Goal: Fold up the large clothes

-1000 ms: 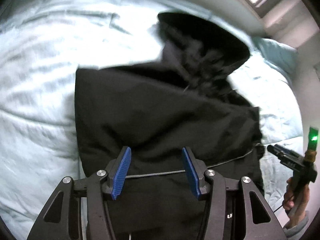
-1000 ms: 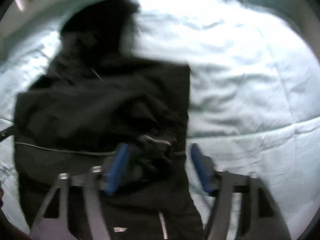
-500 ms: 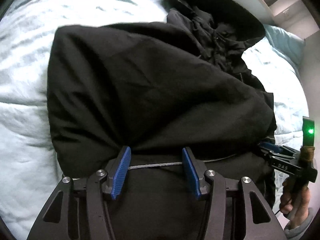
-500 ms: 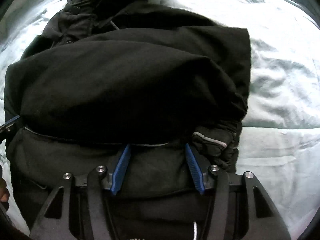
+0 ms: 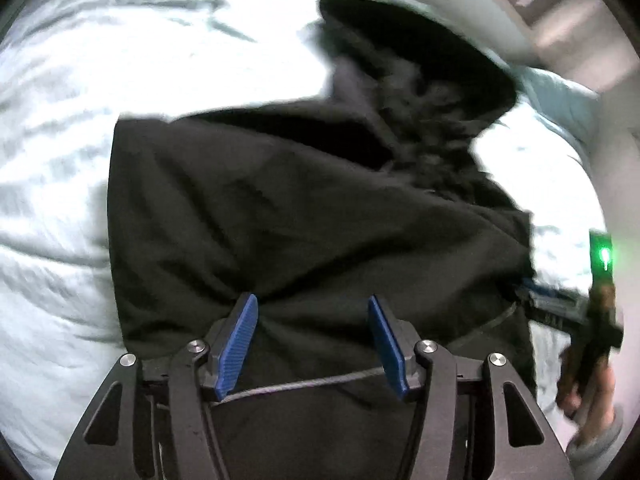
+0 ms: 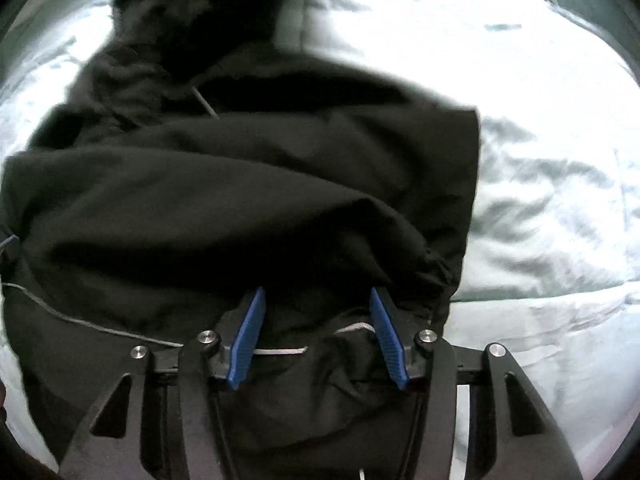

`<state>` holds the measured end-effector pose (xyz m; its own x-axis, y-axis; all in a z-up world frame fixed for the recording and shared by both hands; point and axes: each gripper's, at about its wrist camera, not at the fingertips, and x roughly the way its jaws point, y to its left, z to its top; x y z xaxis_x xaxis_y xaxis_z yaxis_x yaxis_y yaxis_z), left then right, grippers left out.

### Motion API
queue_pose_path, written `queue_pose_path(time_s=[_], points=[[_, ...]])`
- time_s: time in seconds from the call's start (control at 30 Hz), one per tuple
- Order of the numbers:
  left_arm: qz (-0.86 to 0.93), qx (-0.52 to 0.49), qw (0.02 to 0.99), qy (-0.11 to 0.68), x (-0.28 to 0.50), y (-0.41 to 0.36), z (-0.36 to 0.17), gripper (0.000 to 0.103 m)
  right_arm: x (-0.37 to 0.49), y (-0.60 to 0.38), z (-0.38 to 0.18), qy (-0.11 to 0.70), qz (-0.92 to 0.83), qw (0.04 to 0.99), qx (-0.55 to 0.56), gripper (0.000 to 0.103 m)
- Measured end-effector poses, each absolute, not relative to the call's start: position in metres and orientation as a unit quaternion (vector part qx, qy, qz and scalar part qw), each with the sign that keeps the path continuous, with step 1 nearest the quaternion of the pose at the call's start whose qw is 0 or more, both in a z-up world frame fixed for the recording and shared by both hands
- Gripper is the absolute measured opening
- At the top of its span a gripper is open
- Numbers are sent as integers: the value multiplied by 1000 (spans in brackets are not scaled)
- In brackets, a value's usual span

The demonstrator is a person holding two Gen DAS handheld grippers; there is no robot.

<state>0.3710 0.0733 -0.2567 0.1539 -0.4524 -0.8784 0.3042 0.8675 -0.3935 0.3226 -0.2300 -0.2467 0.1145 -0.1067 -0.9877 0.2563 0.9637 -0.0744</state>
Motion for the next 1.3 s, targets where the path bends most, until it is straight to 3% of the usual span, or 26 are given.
queue_pose_path(time_s=[0.13, 0.3, 0.57, 0.8, 0.83, 0.87, 0.9, 0.93, 1.07, 1.13, 1.23, 1.3], points=[[-264, -59, 784, 559, 398, 72, -216, 59, 341, -230, -199, 612, -109, 782, 47, 56], [-262, -45, 818, 511, 489, 42, -188, 59, 405, -253, -168, 568, -114, 811, 81, 56], [-252, -25, 799, 545, 624, -17, -244, 59, 478, -274, -165, 525, -131, 831, 130, 57], [-244, -33, 799, 548, 659, -44, -280, 59, 513, -295, -209, 546, -157, 809, 151, 57], [-241, -37, 802, 546, 662, -44, -279, 48, 517, -298, -215, 549, -160, 806, 152, 51], [-245, -48, 805, 539, 664, -44, -277, 19, 523, -300, -221, 552, -166, 804, 147, 26], [-238, -57, 815, 525, 663, -41, -270, 16, 530, -301, -225, 555, -164, 804, 139, 12], [-239, -70, 827, 504, 658, -35, -260, 12, 534, -299, -226, 555, -164, 805, 129, 11], [-247, -98, 881, 392, 607, 4, -195, 9, 530, -282, -189, 481, -140, 860, 96, 11], [-229, -90, 895, 372, 582, 24, -184, 11, 531, -278, -182, 458, -116, 876, 97, 11], [-187, -65, 876, 441, 584, 37, -232, 15, 548, -288, -215, 493, -88, 857, 125, 11], [-161, -19, 826, 539, 603, 30, -298, 23, 561, -299, -263, 554, -103, 815, 137, 11]])
